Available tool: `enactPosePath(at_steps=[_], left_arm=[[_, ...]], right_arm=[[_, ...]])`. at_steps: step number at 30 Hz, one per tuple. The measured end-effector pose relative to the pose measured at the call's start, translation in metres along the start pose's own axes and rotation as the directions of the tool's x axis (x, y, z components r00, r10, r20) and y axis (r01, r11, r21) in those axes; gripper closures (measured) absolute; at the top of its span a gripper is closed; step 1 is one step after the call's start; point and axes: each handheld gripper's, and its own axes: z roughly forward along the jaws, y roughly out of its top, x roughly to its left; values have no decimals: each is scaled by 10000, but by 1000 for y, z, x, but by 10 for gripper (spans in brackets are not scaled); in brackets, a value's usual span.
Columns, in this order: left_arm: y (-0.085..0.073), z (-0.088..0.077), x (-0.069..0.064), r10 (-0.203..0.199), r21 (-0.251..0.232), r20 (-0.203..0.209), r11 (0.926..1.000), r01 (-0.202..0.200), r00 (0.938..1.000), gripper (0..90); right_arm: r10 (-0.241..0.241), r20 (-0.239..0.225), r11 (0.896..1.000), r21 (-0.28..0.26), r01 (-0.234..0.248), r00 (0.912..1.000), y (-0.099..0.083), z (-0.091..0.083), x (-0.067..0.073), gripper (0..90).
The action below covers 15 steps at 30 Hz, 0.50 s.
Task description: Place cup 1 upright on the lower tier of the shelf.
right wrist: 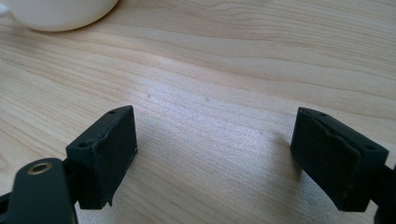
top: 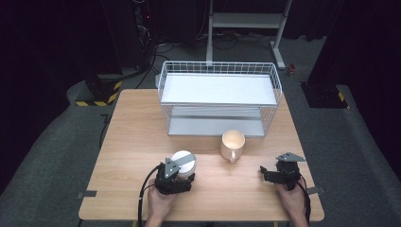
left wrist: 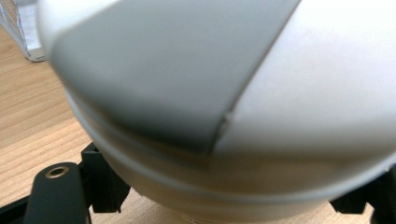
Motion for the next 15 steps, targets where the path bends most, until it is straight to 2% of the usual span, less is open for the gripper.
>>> enactPosePath(at_steps=[10, 15], left_arm=[[1, 0, 1, -190, 4, 153, 9998, 190, 9997, 192], [3, -1, 1, -149, 4, 169, 9999, 149, 9997, 192]], right_arm=[[-1, 0, 10000, 0, 1, 10000, 0, 0, 0, 146], [0, 2, 10000, -1, 0, 10000, 0, 0, 0, 146]])
